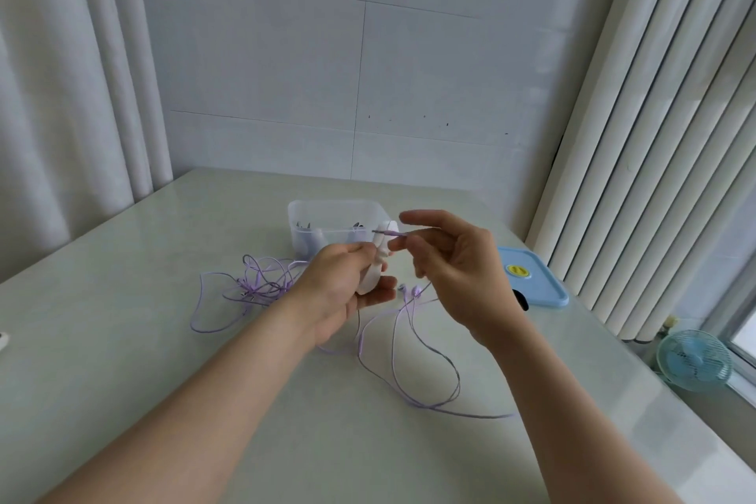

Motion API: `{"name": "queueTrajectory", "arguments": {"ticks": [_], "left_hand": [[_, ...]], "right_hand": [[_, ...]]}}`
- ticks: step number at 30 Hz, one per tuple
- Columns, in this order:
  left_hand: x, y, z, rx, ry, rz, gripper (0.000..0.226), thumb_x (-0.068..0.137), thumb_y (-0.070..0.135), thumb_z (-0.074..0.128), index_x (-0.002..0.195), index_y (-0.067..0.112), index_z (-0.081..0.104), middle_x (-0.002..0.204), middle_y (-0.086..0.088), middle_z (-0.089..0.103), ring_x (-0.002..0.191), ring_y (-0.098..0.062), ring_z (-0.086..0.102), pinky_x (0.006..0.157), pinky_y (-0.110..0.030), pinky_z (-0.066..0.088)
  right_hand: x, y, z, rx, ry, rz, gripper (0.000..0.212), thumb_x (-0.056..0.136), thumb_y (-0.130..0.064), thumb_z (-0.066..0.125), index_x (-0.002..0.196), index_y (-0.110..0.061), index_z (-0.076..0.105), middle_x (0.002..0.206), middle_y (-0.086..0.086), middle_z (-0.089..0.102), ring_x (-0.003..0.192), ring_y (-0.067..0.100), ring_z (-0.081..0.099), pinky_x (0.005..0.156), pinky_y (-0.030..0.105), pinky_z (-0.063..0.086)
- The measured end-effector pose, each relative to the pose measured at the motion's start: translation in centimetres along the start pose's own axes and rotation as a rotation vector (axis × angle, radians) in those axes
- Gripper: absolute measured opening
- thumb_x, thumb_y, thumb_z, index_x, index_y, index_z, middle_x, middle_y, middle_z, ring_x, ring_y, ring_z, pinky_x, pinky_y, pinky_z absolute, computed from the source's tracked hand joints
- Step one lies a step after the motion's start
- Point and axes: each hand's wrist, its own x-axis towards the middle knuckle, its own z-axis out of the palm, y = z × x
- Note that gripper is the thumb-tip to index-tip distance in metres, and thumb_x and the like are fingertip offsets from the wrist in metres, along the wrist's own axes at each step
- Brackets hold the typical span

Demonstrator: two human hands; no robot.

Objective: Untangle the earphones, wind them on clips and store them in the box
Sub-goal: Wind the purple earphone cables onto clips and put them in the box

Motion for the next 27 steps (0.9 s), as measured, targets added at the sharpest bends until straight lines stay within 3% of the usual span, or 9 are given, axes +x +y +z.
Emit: {"name": "queueTrajectory", "arguments": {"ticks": [3, 5, 7, 10, 15, 21, 25, 27], "left_hand": [[-0.3, 0.2, 0.1, -0.101, -0.115, -0.04, 0.026, 0.109, 0.005, 0.046, 0.125, -0.004, 0.064, 0.103, -0.017, 0.065, 0.087, -0.033, 0.072, 0.087, -0.048, 0.064], [-0.6, 0.3, 0.3, -0.081, -0.174, -0.038, 0.029, 0.106, -0.001, 0.048, 0.132, -0.005, 0.06, 0.114, -0.021, 0.071, 0.093, -0.031, 0.072, 0.104, -0.055, 0.054], [-0.9, 0.4, 0.3, -0.075, -0.218, -0.027, 0.034, 0.104, -0.005, 0.047, 0.137, -0.004, 0.056, 0.122, -0.024, 0.071, 0.093, -0.03, 0.07, 0.11, -0.059, 0.049], [-1.0, 0.5, 0.3, -0.074, -0.255, -0.005, 0.036, 0.102, -0.006, 0.049, 0.137, -0.006, 0.056, 0.125, -0.026, 0.07, 0.095, -0.032, 0.069, 0.109, -0.057, 0.05], [-0.7, 0.1, 0.4, -0.067, -0.217, 0.036, 0.034, 0.111, 0.017, 0.047, 0.131, -0.008, 0.061, 0.131, -0.029, 0.066, 0.104, -0.035, 0.068, 0.104, -0.053, 0.056], [-0.1, 0.1, -0.2, -0.009, -0.085, 0.085, 0.027, 0.11, 0.016, 0.05, 0.124, 0.001, 0.068, 0.101, -0.008, 0.075, 0.088, -0.02, 0.071, 0.1, -0.046, 0.055], [-0.2, 0.3, -0.3, 0.009, -0.077, 0.09, 0.028, 0.11, 0.018, 0.049, 0.118, 0.001, 0.071, 0.098, -0.006, 0.076, 0.085, -0.017, 0.069, 0.082, -0.032, 0.061], [-0.2, 0.4, -0.3, -0.038, -0.102, 0.09, 0.028, 0.109, 0.016, 0.05, 0.118, -0.003, 0.07, 0.104, -0.01, 0.076, 0.09, -0.021, 0.071, 0.082, -0.031, 0.063]], "right_hand": [[-0.2, 0.1, 0.4, -0.028, -0.026, 0.02, 0.011, 0.099, -0.004, 0.069, 0.106, -0.012, 0.074, 0.091, 0.0, 0.081, 0.072, 0.013, 0.073, 0.071, 0.03, 0.059], [-0.1, 0.7, 0.8, -0.212, 0.022, -0.028, 0.01, 0.095, -0.011, 0.075, 0.098, -0.02, 0.078, 0.09, -0.007, 0.078, 0.076, 0.012, 0.073, 0.074, 0.035, 0.061], [0.0, 1.1, 1.3, -0.369, 0.09, -0.078, 0.011, 0.091, -0.018, 0.08, 0.095, -0.028, 0.082, 0.091, -0.012, 0.069, 0.073, 0.01, 0.067, 0.069, 0.028, 0.055], [0.1, 1.2, 1.2, -0.36, 0.145, -0.094, 0.012, 0.087, -0.015, 0.083, 0.093, -0.025, 0.082, 0.081, -0.009, 0.069, 0.07, 0.011, 0.067, 0.065, 0.026, 0.053], [0.0, 0.8, 0.7, -0.199, 0.114, -0.025, 0.01, 0.085, -0.016, 0.087, 0.088, -0.022, 0.08, 0.068, -0.001, 0.071, 0.058, 0.02, 0.067, 0.057, 0.03, 0.052], [0.2, 1.3, 0.4, -0.251, 0.117, 0.021, 0.009, 0.092, -0.014, 0.078, 0.09, -0.024, 0.078, 0.076, -0.01, 0.075, 0.064, 0.022, 0.067, 0.062, 0.038, 0.055], [0.3, 1.7, 0.6, -0.376, 0.172, 0.062, 0.01, 0.091, -0.031, 0.08, 0.084, -0.024, 0.077, 0.067, -0.011, 0.072, 0.056, 0.006, 0.061, 0.057, 0.023, 0.046], [0.3, 1.7, 0.4, -0.382, 0.197, 0.12, 0.016, 0.092, -0.036, 0.078, 0.081, -0.023, 0.076, 0.058, -0.007, 0.07, 0.049, 0.005, 0.059, 0.055, 0.019, 0.042]]}}
